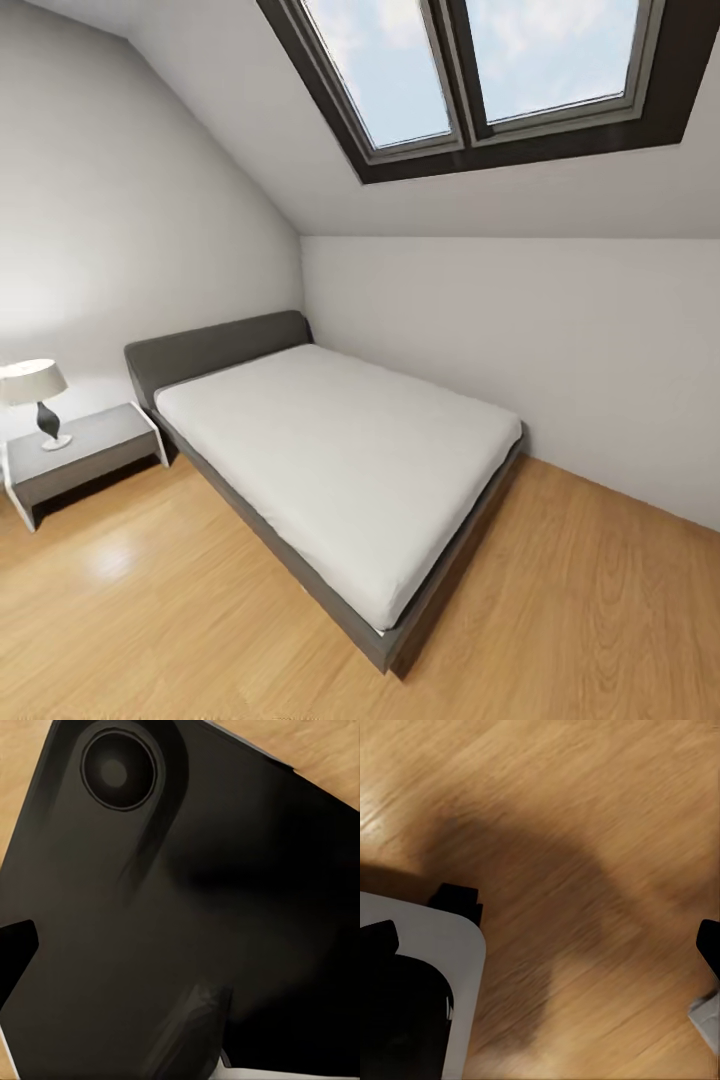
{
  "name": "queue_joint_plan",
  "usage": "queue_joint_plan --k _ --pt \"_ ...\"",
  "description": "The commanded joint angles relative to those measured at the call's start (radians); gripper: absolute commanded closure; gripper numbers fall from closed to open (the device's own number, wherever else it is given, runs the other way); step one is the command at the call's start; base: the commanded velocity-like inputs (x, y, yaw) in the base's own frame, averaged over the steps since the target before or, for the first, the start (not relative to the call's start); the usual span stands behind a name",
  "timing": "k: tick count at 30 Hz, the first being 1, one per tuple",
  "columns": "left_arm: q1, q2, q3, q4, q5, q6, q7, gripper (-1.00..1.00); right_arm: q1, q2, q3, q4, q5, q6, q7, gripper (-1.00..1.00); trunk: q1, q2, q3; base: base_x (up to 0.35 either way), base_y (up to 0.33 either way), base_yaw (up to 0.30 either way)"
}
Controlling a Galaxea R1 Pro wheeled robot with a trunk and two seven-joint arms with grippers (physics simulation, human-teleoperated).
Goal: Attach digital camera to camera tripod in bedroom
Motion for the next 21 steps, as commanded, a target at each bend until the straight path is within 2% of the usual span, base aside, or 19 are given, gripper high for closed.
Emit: queue_joint_plan --k 1,8,21 --pt "0.0 0.0 0.001 -0.001 0.004 -0.001 0.0 -1.0 -0.001 -0.001 -0.008 0.003 0.006 -0.004 0.001 -1.0 0.0 -0.001 -0.001 0.006 0.0 0.277" --pt "0.0 -0.001 -0.001 -0.001 -0.002 -0.001 -0.001 -1.0 -0.001 -0.002 -0.008 0.004 0.005 -0.004 0.003 -1.0 0.0 -0.001 -0.001 0.127 -0.076 0.277" --pt "0.0 -0.001 -0.003 -0.001 -0.003 -0.001 -0.001 -1.0 -0.001 -0.002 -0.008 0.004 0.005 -0.003 0.002 -1.0 0.0 -0.001 -0.001 0.23 -0.162 0.277"
